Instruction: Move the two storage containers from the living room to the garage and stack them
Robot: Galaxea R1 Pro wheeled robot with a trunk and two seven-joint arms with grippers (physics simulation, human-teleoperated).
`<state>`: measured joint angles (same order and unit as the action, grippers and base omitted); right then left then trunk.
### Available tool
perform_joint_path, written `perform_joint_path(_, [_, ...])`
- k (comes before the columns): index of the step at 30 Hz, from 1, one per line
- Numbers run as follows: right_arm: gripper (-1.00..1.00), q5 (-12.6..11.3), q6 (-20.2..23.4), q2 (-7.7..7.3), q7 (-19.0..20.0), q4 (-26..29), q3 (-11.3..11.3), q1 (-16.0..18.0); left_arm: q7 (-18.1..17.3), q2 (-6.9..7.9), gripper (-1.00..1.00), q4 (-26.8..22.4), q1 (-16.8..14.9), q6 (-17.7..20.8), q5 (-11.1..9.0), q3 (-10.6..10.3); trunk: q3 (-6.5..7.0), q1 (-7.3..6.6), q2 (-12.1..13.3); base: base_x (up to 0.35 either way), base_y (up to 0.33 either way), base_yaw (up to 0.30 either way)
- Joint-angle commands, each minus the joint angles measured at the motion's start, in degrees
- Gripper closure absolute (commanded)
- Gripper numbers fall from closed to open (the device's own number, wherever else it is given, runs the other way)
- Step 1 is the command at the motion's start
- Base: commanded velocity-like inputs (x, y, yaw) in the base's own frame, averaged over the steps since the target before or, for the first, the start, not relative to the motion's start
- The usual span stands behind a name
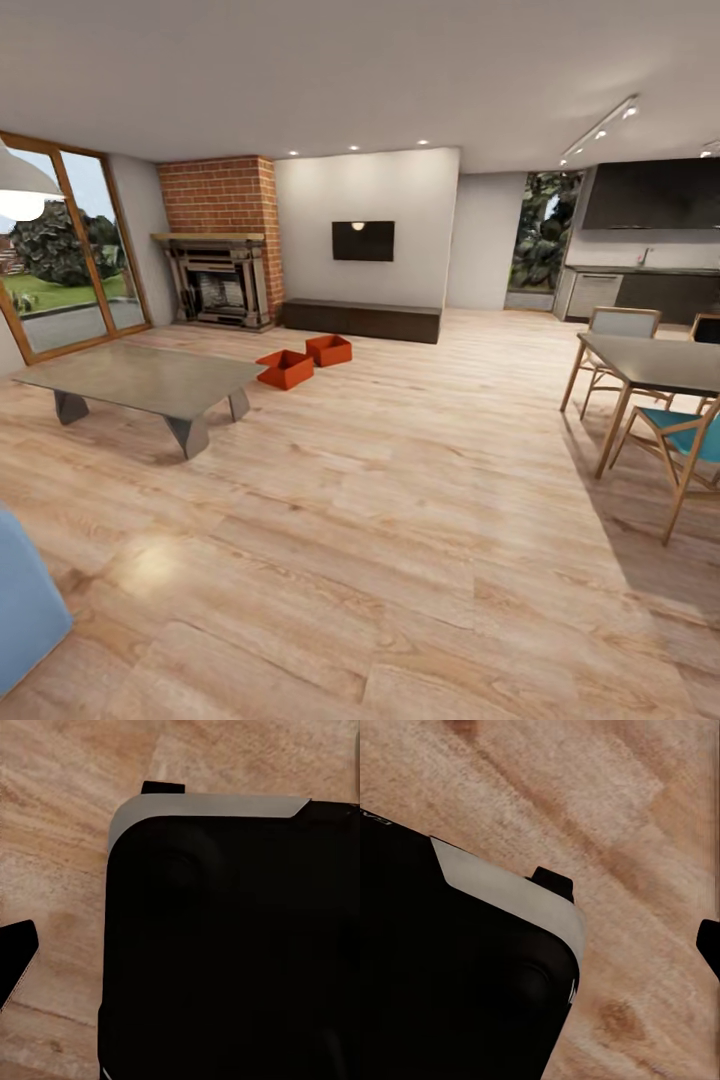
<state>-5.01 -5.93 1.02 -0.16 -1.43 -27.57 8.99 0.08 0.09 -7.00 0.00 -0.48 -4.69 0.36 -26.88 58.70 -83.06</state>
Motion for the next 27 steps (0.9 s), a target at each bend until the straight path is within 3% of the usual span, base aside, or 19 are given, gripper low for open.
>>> perform_joint_path(1, [-1.0,-0.53,-0.31,0.03,-0.02,-0.15,-0.47,0.06,0.01,0.0,-1.0,-0.06,0.0,-0.05,-0.49,-0.01,-0.05,0.03,-0.02,0.322,0.0,-0.018])
perform_joint_path(27, [-1.0,-0.53,-0.31,0.03,-0.02,-0.15,-0.47,0.06,0.01,0.0,-1.0,-0.05,-0.01,-0.05,-0.49,-0.01,-0.05,0.03,-0.02,0.322,0.0,-0.001])
